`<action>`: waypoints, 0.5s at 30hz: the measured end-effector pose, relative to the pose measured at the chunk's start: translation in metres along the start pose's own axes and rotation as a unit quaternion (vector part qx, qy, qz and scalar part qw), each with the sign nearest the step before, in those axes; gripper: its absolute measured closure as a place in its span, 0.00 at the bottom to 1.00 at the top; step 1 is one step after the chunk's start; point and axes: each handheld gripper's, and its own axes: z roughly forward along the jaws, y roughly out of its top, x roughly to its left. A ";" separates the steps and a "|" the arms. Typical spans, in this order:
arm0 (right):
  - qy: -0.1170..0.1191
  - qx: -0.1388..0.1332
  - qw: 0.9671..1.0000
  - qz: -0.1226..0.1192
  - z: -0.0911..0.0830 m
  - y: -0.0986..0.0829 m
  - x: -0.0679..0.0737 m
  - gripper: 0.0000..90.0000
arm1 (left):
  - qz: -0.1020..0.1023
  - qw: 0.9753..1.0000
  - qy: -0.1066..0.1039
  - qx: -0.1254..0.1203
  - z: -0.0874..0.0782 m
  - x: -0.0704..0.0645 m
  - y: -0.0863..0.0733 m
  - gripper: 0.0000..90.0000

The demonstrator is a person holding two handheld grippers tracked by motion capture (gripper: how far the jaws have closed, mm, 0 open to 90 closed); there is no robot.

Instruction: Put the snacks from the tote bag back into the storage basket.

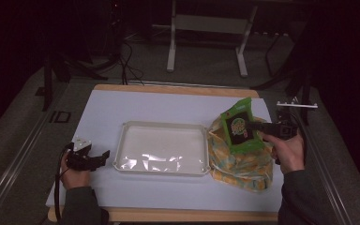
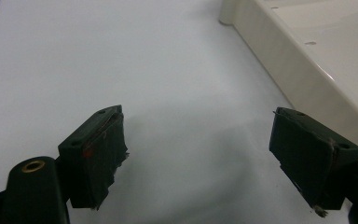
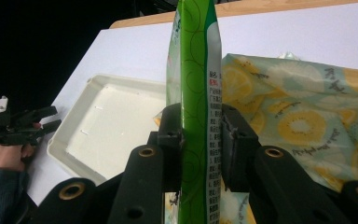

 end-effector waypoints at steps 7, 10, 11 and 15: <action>0.007 0.000 1.000 0.000 0.004 0.000 0.004 0.81 | -0.001 1.000 0.000 0.000 0.000 0.000 0.000 0.21; 0.009 -0.001 1.000 0.001 0.006 0.000 0.005 0.81 | 0.000 1.000 0.000 0.000 0.000 0.000 0.000 0.21; 0.008 -0.001 1.000 0.002 0.007 0.000 0.005 0.81 | -0.001 1.000 0.000 0.000 0.000 0.000 0.000 0.21; 0.009 -0.003 1.000 0.004 0.011 -0.001 0.008 0.81 | -0.001 1.000 0.000 0.000 0.000 0.000 0.000 0.21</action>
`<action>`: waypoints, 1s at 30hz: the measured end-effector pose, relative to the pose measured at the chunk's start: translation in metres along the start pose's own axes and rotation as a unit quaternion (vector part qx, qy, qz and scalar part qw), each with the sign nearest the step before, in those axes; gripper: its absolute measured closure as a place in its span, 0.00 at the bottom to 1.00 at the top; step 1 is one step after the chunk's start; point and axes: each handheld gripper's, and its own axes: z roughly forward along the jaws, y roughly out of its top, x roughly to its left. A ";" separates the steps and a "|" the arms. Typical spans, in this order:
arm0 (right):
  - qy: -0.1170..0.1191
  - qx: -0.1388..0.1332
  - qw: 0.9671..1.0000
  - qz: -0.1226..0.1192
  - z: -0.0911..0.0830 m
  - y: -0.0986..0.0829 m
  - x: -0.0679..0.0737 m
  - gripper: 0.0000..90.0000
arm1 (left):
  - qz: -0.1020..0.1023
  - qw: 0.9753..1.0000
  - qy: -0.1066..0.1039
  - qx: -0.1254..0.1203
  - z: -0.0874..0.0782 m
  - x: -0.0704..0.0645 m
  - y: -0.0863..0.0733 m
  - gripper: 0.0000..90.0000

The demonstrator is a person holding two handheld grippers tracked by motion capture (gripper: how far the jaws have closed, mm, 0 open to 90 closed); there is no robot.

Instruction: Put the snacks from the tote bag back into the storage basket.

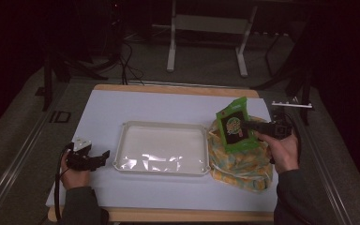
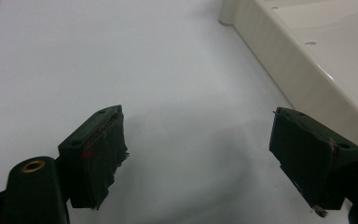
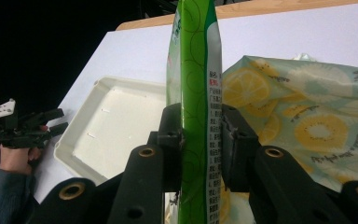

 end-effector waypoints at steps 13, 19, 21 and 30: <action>0.005 0.000 1.000 -0.002 0.011 -0.001 0.008 0.81 | 0.001 1.000 0.000 0.000 0.000 0.000 0.000 0.21; 0.008 0.000 1.000 -0.003 0.015 -0.002 0.012 0.81 | 0.001 1.000 0.000 0.001 0.000 0.000 0.000 0.21; 0.008 0.000 1.000 -0.004 0.016 -0.002 0.014 0.81 | 0.001 1.000 0.000 0.001 0.000 0.000 0.000 0.21; 0.016 -0.004 1.000 -0.001 0.022 -0.005 0.017 0.81 | 0.002 1.000 0.000 0.001 0.000 0.000 0.000 0.21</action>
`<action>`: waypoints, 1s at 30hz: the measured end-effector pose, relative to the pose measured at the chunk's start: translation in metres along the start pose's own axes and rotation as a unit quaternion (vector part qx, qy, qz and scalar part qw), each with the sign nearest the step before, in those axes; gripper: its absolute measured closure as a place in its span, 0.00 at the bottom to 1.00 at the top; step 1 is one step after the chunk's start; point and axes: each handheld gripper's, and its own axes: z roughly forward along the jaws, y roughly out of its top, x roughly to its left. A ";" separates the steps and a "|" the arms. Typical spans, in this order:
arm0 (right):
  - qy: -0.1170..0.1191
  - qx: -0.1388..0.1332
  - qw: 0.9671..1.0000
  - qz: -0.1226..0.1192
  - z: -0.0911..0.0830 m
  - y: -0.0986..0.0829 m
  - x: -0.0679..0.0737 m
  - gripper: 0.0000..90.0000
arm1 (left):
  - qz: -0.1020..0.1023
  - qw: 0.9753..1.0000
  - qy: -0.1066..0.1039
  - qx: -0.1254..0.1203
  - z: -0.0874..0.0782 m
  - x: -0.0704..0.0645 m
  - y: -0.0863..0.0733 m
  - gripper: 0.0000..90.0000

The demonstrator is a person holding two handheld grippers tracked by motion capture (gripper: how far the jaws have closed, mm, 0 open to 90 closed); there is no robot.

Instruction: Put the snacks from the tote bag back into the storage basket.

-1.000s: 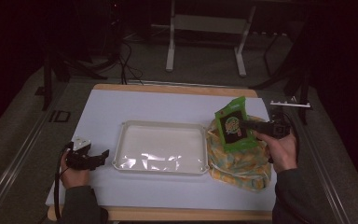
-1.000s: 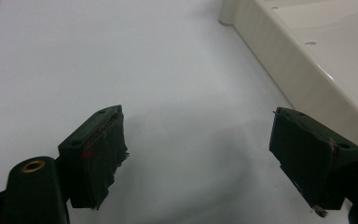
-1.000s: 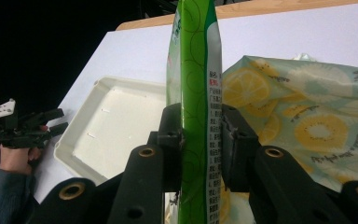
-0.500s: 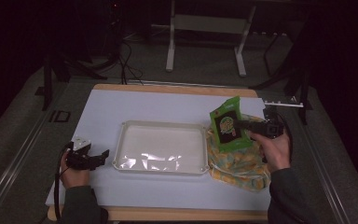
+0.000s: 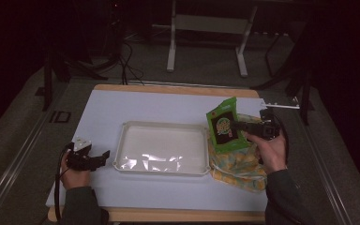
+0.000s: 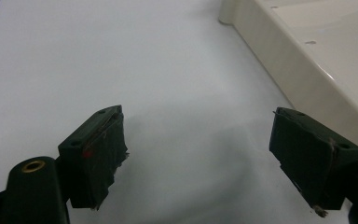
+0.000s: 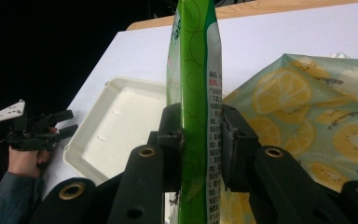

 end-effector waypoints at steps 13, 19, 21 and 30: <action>0.011 -0.002 1.000 0.004 0.011 -0.006 0.005 0.81 | -0.002 1.000 -0.001 -0.001 0.000 0.000 0.000 0.21; 0.015 -0.003 1.000 0.007 0.017 -0.010 0.007 0.81 | -0.001 1.000 -0.001 -0.001 0.000 0.000 0.000 0.21; 0.014 -0.003 1.000 0.007 0.019 -0.011 0.007 0.81 | -0.001 1.000 -0.001 -0.001 0.000 0.000 0.000 0.21; 0.018 0.000 1.000 0.014 0.026 -0.017 0.009 0.81 | 0.000 1.000 -0.001 0.000 0.000 0.000 0.000 0.21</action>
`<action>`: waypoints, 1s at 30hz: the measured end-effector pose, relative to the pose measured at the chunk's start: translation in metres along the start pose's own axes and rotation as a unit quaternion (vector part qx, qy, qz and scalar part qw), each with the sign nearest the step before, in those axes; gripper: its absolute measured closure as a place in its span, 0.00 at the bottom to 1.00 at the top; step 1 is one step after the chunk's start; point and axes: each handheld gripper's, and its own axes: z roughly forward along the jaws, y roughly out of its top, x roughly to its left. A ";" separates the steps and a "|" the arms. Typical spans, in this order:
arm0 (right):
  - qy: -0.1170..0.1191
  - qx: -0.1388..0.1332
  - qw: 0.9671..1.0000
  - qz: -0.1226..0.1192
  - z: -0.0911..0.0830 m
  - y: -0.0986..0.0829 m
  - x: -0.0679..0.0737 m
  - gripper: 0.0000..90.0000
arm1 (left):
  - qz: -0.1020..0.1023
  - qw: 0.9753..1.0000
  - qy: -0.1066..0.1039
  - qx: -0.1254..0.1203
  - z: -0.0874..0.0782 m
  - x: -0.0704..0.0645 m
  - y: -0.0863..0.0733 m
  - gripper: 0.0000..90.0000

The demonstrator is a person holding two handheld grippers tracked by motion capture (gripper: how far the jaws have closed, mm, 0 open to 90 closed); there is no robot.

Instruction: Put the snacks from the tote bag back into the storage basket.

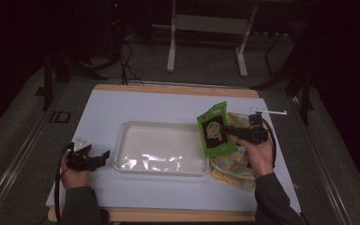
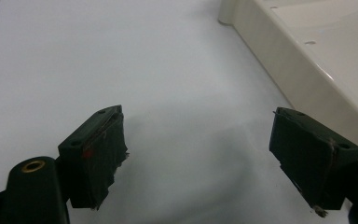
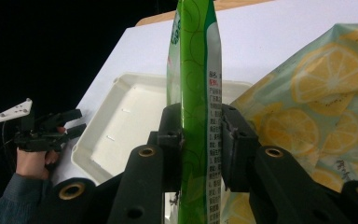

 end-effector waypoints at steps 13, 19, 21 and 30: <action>0.002 0.004 1.000 0.002 0.008 -0.007 0.000 0.81 | 0.000 1.000 0.000 0.000 0.000 0.000 0.000 0.21; 0.004 0.008 1.000 0.004 0.012 -0.011 -0.001 0.81 | 0.000 1.000 0.000 0.000 0.000 0.000 0.000 0.21; 0.004 0.010 1.000 0.006 0.015 -0.013 -0.001 0.81 | 0.000 1.000 0.000 0.000 0.000 0.000 0.000 0.21; -0.003 0.012 1.000 0.005 0.022 -0.018 0.000 0.81 | -0.001 1.000 -0.001 -0.001 0.000 0.000 0.000 0.21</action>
